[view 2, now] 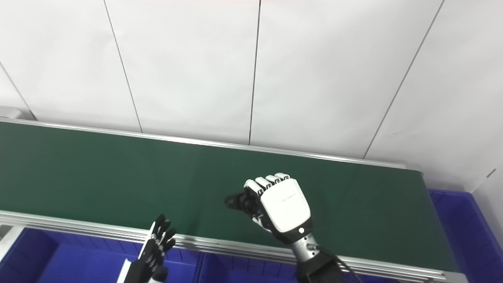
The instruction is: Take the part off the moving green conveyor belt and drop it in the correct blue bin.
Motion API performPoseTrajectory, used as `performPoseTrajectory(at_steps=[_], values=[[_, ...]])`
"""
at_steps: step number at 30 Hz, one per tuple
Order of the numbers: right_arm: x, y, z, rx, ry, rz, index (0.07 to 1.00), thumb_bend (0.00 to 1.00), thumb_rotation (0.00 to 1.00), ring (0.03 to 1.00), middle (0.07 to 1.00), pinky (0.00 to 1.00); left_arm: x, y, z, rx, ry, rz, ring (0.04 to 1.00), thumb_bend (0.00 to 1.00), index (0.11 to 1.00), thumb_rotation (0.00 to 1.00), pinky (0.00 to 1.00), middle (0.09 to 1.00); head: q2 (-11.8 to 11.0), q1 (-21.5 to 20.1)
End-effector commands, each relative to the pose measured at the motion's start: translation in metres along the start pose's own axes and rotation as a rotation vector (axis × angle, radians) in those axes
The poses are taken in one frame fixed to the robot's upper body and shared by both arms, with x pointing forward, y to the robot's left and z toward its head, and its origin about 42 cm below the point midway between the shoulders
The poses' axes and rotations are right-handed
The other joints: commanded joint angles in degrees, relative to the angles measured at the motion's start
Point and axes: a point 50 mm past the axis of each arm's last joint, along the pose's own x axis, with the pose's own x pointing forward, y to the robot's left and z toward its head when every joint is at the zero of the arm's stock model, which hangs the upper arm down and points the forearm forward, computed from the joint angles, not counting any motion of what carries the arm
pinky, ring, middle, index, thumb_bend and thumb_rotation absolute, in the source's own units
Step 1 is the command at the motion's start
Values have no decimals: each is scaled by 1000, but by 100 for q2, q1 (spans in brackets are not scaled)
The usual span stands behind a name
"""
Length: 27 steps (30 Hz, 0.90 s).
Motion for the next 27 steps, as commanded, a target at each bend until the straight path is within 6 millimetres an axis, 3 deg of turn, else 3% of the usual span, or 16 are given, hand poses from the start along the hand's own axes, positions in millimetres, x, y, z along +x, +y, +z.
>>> performPoseTrajectory(at_steps=[1,5,6,15,19,22,24,27], values=[[11,-10,2,7,13,-86,493,525,0,237,399,199,6,2,7,-3,-39,-8,955,804,1000,820,960,993,1,-23],[12,-14,10,22,42,-115,498,526,0,247,406,213,10,8,10,-22,-32,-5,972,809,1000,816,987,1000,141,-354],[12,-16,12,29,51,-124,498,526,0,246,406,212,12,10,10,-30,-33,-6,974,808,1000,816,990,1000,261,-541],[16,-31,28,37,95,-208,501,525,0,242,409,194,26,23,15,-45,-68,-11,1000,674,1000,886,1000,1000,576,-1160],[20,-40,26,19,98,-248,496,524,0,217,397,180,39,26,18,-37,-78,-14,1000,636,1000,906,1000,1000,945,-1404],[26,-49,19,14,97,-252,499,523,0,221,387,191,49,26,24,-22,-76,-24,1000,664,1000,907,1000,1000,1272,-1594],[27,-53,14,10,100,-245,484,530,0,222,447,194,55,25,28,-12,-69,-28,1000,678,1000,912,1000,1000,1318,-1608],[26,-55,10,21,105,-236,498,523,0,244,395,213,60,24,32,-4,-59,-22,1000,685,1000,922,1000,1000,1258,-1556]])
